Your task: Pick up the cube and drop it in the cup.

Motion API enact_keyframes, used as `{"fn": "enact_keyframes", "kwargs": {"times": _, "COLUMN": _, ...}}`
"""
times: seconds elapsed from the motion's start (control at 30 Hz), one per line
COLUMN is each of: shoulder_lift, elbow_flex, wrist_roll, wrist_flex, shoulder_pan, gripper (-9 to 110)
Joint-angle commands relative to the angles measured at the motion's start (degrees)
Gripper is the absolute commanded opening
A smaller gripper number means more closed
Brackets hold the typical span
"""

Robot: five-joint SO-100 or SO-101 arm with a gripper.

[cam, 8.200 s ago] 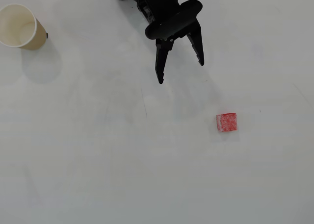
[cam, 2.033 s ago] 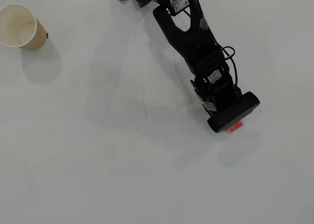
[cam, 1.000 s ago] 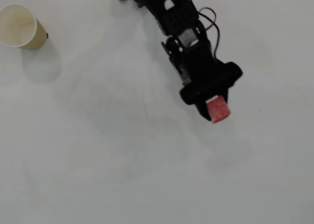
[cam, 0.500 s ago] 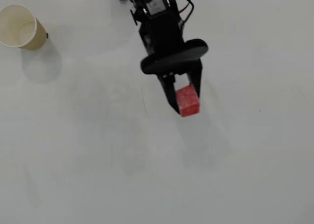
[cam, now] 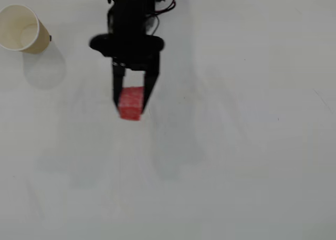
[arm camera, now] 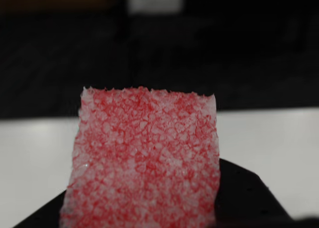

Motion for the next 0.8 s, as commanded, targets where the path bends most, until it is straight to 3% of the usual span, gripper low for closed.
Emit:
{"fn": "enact_keyframes", "kwargs": {"times": 0.0, "shoulder_lift": 4.0, "elbow_flex": -3.0, "wrist_roll": -0.7, "wrist_flex": -0.7, "shoulder_pan": 7.0, "gripper": 0}}
{"fn": "enact_keyframes", "kwargs": {"times": 0.37, "shoulder_lift": 8.6, "elbow_flex": -3.5, "wrist_roll": -0.8, "wrist_flex": 3.1, "shoulder_pan": 25.0, "gripper": 0}}
{"fn": "enact_keyframes", "kwargs": {"times": 0.77, "shoulder_lift": 14.2, "elbow_flex": -1.6, "wrist_roll": -0.8, "wrist_flex": 6.8, "shoulder_pan": 33.7, "gripper": 0}}
